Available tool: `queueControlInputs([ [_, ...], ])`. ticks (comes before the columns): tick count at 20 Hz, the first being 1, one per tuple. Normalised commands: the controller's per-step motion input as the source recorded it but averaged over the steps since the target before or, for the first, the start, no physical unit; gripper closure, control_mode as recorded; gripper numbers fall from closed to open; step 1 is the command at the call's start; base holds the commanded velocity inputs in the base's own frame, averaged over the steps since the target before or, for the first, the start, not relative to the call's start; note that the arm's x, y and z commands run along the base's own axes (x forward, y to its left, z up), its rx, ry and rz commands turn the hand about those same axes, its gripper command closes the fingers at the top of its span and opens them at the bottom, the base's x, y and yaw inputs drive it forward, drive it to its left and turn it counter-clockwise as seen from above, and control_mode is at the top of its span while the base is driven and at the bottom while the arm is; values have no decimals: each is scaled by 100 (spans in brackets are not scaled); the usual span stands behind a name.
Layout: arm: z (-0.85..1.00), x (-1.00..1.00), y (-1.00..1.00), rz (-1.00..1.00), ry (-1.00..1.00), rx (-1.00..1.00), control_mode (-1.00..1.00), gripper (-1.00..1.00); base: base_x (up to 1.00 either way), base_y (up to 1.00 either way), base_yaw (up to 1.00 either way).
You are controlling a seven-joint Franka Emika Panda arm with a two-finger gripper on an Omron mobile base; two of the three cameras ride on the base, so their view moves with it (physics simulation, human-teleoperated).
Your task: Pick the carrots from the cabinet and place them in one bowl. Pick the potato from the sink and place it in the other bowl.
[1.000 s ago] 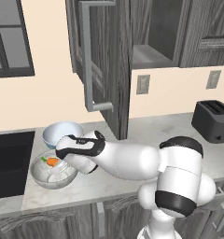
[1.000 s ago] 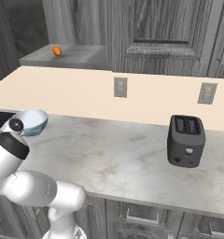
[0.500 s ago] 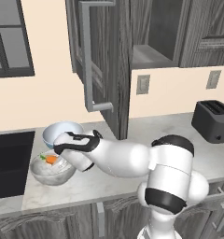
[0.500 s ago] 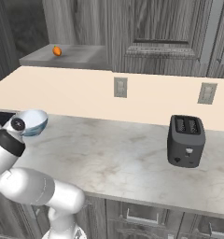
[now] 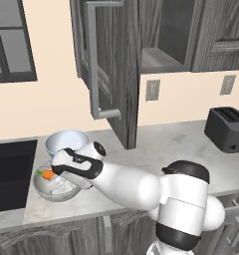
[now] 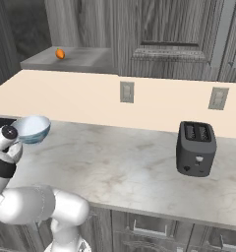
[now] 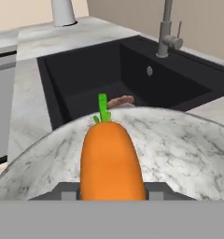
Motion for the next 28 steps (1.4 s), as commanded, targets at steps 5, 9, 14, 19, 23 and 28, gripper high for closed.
queueControlInputs([
  [5,0,-32,0,1,-1,-6,-100,-100,0,0,0],
  [9,5,-19,-12,0,-5,-2,-100,-100,0,0,0],
  [14,49,-20,-29,0,-9,0,-100,-100,0,0,0],
  [19,57,-29,-28,0,-11,0,-100,-100,0,0,0],
  [23,35,-38,-28,0,-9,0,-100,-100,0,0,0],
  [28,23,-54,-30,-4,-12,0,-100,-100,0,0,0],
])
